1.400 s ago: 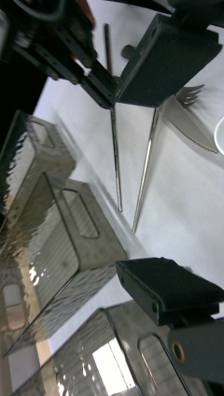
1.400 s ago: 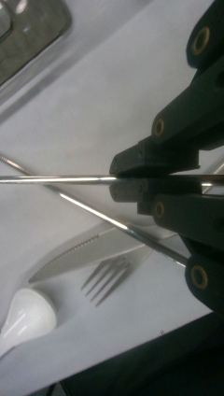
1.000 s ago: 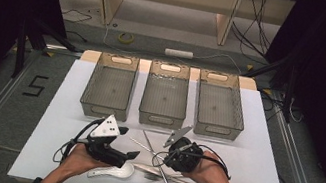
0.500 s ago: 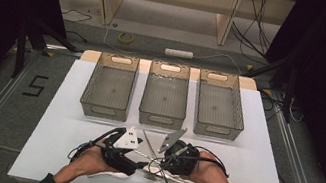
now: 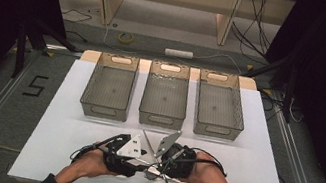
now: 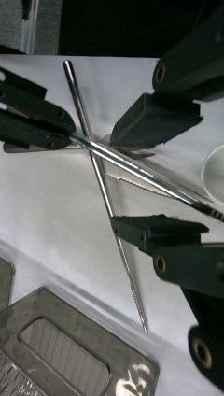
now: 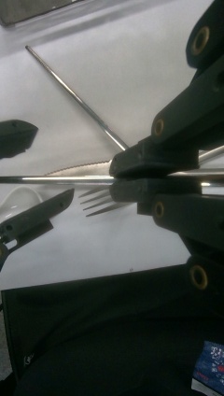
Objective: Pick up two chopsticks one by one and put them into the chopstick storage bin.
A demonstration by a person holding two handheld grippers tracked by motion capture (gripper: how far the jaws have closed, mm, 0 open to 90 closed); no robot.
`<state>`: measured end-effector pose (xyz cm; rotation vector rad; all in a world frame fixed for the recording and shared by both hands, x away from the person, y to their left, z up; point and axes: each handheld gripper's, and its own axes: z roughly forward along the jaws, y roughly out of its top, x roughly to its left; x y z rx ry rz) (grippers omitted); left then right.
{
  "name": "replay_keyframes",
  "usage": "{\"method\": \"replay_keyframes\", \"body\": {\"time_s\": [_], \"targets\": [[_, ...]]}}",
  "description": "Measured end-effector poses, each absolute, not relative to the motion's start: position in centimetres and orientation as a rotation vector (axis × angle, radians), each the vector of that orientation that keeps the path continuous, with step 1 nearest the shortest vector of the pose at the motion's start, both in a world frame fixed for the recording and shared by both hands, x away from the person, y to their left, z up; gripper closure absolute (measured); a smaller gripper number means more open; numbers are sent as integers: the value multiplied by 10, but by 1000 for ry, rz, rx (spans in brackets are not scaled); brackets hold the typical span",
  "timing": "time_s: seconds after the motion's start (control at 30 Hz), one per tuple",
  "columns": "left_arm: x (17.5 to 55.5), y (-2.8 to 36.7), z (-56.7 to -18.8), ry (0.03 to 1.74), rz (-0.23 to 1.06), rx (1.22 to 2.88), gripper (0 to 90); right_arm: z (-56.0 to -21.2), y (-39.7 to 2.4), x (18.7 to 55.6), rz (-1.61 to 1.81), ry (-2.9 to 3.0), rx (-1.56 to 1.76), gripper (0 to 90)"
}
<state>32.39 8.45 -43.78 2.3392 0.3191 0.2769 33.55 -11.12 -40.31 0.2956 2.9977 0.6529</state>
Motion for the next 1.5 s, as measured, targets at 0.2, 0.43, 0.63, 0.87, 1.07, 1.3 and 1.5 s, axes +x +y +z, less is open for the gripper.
{"method": "replay_keyframes", "body": {"time_s": [0.2, 0.43, 0.63, 0.87, 1.07, 1.3, 1.5], "targets": [[322, 84, -439, 280, 256, 2351, 643, -404, -110, 335, 650, 3003, 262, 865], [320, 84, -438, 222, 246, 2369, 733, -405, -110, 335, 645, 3026, 220, 864], [316, 83, -438, 164, 204, 2393, 849, -401, -115, 339, 708, 3011, 287, 782], [322, 90, -436, 275, 273, 2376, 856, -385, -129, 346, 857, 2938, 503, 526], [331, 100, -431, 429, 339, 2321, 857, -374, -139, 349, 1039, 2786, 661, 398], [345, 118, -426, 620, 364, 2241, 857, -379, -144, 346, 1045, 2722, 782, 353], [351, 130, -421, 731, 432, 2175, 858, -395, -151, 344, 1074, 2670, 895, 328]]}}
